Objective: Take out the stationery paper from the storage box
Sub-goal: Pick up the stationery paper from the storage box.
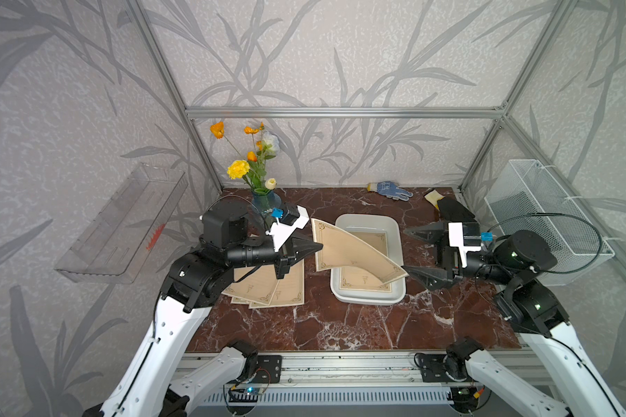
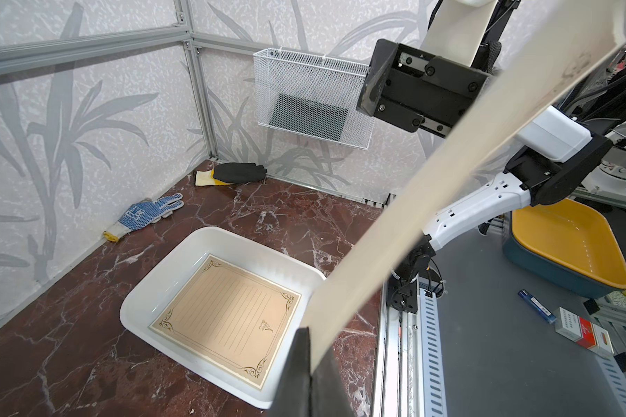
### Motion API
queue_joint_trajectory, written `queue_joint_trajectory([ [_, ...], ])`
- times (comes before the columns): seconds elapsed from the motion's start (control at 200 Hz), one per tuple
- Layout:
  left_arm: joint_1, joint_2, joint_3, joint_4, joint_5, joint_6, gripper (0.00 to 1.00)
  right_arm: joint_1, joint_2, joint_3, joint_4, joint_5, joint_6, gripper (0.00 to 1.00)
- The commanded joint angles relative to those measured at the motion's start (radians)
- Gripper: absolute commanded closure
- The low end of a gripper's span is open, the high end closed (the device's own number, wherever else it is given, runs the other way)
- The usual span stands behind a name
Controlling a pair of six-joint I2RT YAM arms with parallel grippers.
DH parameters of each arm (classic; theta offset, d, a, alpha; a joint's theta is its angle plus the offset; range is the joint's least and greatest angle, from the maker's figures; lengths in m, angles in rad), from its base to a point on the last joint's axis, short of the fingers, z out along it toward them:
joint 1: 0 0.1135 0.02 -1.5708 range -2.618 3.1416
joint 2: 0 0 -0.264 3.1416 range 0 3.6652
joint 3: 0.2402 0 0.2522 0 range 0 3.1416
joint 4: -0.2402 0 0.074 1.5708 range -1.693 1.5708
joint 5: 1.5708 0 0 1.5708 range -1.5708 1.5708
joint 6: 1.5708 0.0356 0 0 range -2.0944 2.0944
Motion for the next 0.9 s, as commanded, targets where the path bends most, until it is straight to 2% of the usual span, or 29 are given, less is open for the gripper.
queue_joint_trajectory([
  [0.0,0.004,0.002,0.022,-0.008,0.005,0.009,1.0,0.053,-0.001,0.001,0.049,0.014,-0.02,0.16],
  [0.3,0.005,0.004,-0.016,0.07,-0.087,-0.025,1.0,0.073,-0.046,-0.01,-0.005,0.038,-0.109,0.12],
  [0.47,0.004,0.008,-0.024,0.095,-0.061,-0.028,1.0,0.073,-0.024,-0.013,0.009,0.045,-0.099,0.11],
  [0.65,0.004,0.017,-0.031,0.115,-0.04,-0.037,1.0,0.103,0.015,-0.074,0.16,0.068,-0.031,0.11],
  [0.745,0.005,0.018,-0.047,0.139,-0.031,-0.049,1.0,0.142,0.049,-0.092,0.2,0.102,-0.038,0.11],
  [0.895,0.005,0.01,-0.071,0.166,-0.009,-0.063,1.0,0.178,0.103,-0.106,0.228,0.142,-0.064,0.16],
])
